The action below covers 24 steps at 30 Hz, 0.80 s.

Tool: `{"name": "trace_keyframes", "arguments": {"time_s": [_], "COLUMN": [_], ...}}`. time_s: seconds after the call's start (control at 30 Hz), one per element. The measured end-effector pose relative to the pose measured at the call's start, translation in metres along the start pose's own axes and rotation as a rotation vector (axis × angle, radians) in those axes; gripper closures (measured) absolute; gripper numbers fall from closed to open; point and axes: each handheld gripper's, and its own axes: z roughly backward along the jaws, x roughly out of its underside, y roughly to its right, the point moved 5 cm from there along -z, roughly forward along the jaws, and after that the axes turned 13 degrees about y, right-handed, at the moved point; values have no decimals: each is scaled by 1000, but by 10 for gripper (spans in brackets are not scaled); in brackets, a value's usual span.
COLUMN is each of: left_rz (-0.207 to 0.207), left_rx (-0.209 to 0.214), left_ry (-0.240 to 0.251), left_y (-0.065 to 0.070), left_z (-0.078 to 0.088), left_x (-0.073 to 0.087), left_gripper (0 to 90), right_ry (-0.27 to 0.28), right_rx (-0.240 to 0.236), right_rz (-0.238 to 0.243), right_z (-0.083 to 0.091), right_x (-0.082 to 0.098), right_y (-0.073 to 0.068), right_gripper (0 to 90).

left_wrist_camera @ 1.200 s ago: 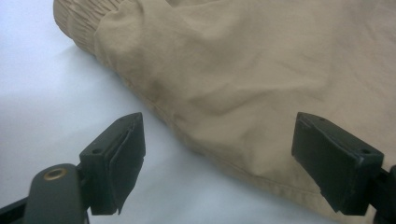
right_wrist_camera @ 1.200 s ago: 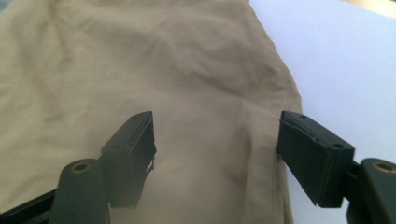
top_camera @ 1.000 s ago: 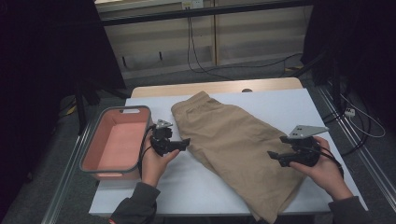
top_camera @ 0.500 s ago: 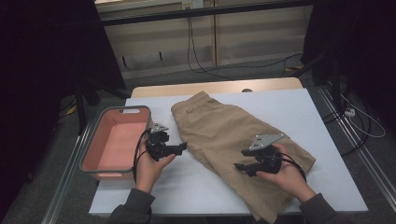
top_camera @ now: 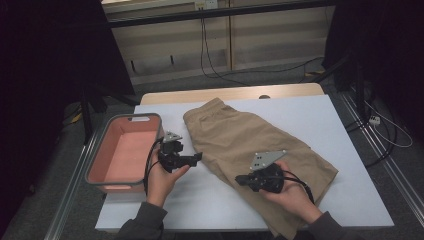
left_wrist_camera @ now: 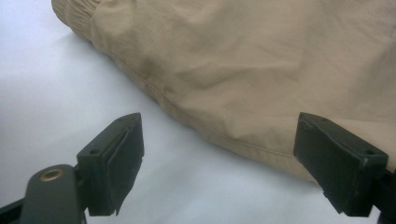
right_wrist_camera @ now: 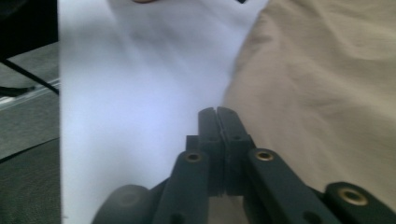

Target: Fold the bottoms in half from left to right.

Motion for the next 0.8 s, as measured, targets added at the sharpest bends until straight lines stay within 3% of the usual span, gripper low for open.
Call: {"name": "trace_keyframes", "arguments": {"time_s": [0.03,0.1,0.13,0.27,0.4,0.43,0.47,0.5,0.6,0.67,0.8], "left_rz": [5,2,2,2,2,5,0,0,-1,2,6], "left_rx": [-7,-9,-13,-18,-16,-14,-12,-12,-13,-13,-17], "left_ry": [4,4,7,10,5,4,4,4,5,4,4], "left_y": [-1,-1,-3,-4,-4,-3,-3,-3,-3,-3,-5], "left_z": [0,0,1,2,1,1,0,0,0,0,0], "left_x": [0,0,0,0,1,1,1,1,1,2,2], "left_gripper": [166,166,166,165,165,166,166,167,167,166,165], "right_ry": [14,14,6,-34,-81,-93,-106,-106,-100,-93,-91], "right_rx": [-31,-48,-56,-46,-43,-31,10,10,80,111,140], "right_rz": [-18,-16,17,46,96,107,111,111,111,88,79], "right_z": [-4,-6,-11,-17,-22,-23,-23,-23,-18,-16,-10], "right_x": [-1,-1,1,6,11,14,17,17,20,22,23], "right_y": [-5,-8,-13,-20,-26,-24,-16,-16,-1,8,16], "right_gripper": [900,900,864,763,731,709,682,682,639,615,587]}}
